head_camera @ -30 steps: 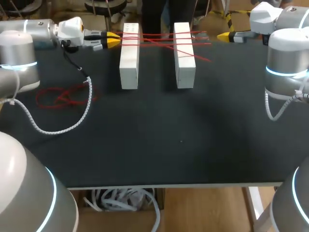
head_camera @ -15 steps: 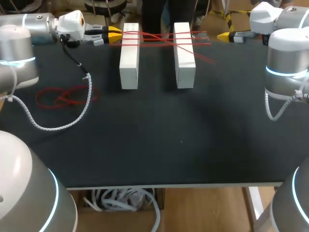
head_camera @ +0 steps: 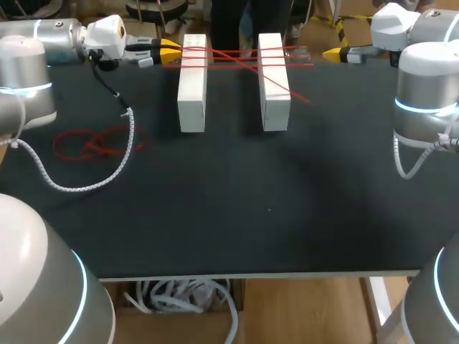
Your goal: Grab the tape and strap the tape.
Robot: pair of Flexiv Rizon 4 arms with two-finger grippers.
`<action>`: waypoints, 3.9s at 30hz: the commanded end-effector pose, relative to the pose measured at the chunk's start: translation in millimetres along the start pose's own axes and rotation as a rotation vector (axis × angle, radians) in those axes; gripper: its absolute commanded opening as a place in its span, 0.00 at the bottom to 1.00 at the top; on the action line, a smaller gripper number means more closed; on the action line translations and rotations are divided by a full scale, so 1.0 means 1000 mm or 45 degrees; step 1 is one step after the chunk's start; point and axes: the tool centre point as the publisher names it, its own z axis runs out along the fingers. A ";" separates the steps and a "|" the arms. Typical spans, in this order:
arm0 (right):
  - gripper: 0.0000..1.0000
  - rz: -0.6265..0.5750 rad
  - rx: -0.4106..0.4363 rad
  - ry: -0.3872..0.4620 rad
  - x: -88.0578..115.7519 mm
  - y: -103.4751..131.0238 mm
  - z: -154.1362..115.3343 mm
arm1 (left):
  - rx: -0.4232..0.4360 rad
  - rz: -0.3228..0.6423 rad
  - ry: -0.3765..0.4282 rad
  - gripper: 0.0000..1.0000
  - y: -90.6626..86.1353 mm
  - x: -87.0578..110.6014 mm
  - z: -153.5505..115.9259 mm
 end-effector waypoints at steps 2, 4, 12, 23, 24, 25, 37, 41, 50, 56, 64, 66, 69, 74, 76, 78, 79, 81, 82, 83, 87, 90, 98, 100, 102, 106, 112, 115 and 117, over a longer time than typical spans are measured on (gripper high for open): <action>1.00 0.000 -0.003 0.002 0.000 0.000 -0.001 | 0.002 -0.001 0.004 0.00 0.001 -0.001 0.000; 1.00 0.000 -0.003 0.002 0.000 0.000 -0.001 | 0.032 -0.044 0.050 0.00 -0.004 -0.002 0.003; 1.00 0.000 -0.003 0.002 0.000 0.000 -0.001 | 0.158 -0.087 0.040 0.00 -0.032 0.002 0.022; 1.00 0.000 -0.003 0.002 0.000 0.000 -0.001 | 0.236 -0.127 -0.056 0.00 -0.059 0.020 0.046; 1.00 0.000 -0.003 0.002 0.000 0.000 -0.001 | 0.243 -0.135 -0.063 0.00 -0.061 0.022 0.047; 1.00 0.000 -0.003 0.002 0.000 0.000 -0.001 | 0.245 -0.143 -0.068 0.00 -0.062 0.023 0.048; 1.00 0.000 -0.003 0.002 0.000 0.000 -0.001 | 0.269 -0.142 -0.020 0.00 -0.075 0.025 0.050; 1.00 0.000 -0.003 0.002 0.000 0.000 -0.001 | 0.299 -0.108 -0.005 0.00 -0.072 0.023 0.048; 1.00 0.000 -0.003 0.002 0.000 0.000 -0.001 | 0.299 -0.108 -0.005 0.00 -0.072 0.023 0.048; 1.00 0.000 -0.003 0.002 0.000 0.000 -0.001 | 0.299 -0.108 -0.005 0.00 -0.072 0.023 0.048; 1.00 0.388 -0.247 -0.295 0.010 0.032 -0.042 | 0.299 -0.108 -0.005 0.00 -0.072 0.023 0.048; 1.00 0.474 -0.315 -0.379 0.013 0.037 -0.053 | 0.299 -0.108 -0.005 0.00 -0.072 0.023 0.048; 1.00 0.532 -0.397 -0.484 0.018 0.039 -0.068 | 0.299 -0.108 -0.005 0.00 -0.072 0.023 0.048; 1.00 0.629 -0.471 -0.622 0.031 0.037 -0.086 | 0.299 -0.108 -0.005 0.00 -0.072 0.023 0.048; 1.00 0.701 -0.479 -0.692 0.034 0.035 -0.089 | 0.299 -0.108 -0.005 0.00 -0.072 0.023 0.048; 1.00 0.779 -0.475 -0.746 0.036 0.033 -0.089 | 0.299 -0.108 -0.005 0.00 -0.072 0.023 0.048; 1.00 0.845 -0.474 -0.755 0.038 0.032 -0.089 | 0.299 -0.108 -0.005 0.00 -0.072 0.023 0.048; 1.00 0.972 -0.515 -0.781 0.038 0.033 -0.088 | 0.299 -0.108 -0.005 0.00 -0.072 0.023 0.048; 1.00 1.065 -0.542 -0.765 0.038 0.035 -0.091 | 0.299 -0.108 -0.005 0.00 -0.072 0.023 0.048; 1.00 1.142 -0.599 -0.751 0.039 0.037 -0.095 | 0.299 -0.108 -0.005 0.00 -0.072 0.023 0.048; 1.00 1.318 -0.788 -0.694 0.038 0.038 -0.108 | 0.299 -0.108 -0.005 0.00 -0.072 0.023 0.048; 1.00 1.318 -0.788 -0.694 0.038 0.038 -0.108 | 0.299 -0.108 -0.005 0.00 -0.072 0.023 0.048; 1.00 1.318 -0.788 -0.694 0.038 0.038 -0.108 | 0.299 -0.108 -0.005 0.00 -0.072 0.023 0.048; 1.00 1.318 -0.788 -0.694 0.038 0.038 -0.108 | 0.299 -0.108 -0.005 0.00 -0.072 0.023 0.048; 1.00 1.318 -0.788 -0.694 0.038 0.038 -0.108 | 0.299 -0.108 -0.005 0.00 -0.072 0.023 0.048; 1.00 1.445 -0.741 -0.758 0.043 0.039 -0.111 | 0.299 -0.108 -0.005 0.00 -0.072 0.023 0.048; 1.00 2.077 -0.400 -1.039 0.060 0.044 -0.128 | 0.299 -0.108 -0.005 0.00 -0.072 0.023 0.048; 1.00 2.225 -0.150 -1.086 0.065 0.046 -0.130 | 0.299 -0.108 -0.005 0.00 -0.072 0.023 0.048; 1.00 2.282 0.059 -1.084 0.067 0.050 -0.129 | 0.299 -0.108 -0.005 0.00 -0.072 0.023 0.048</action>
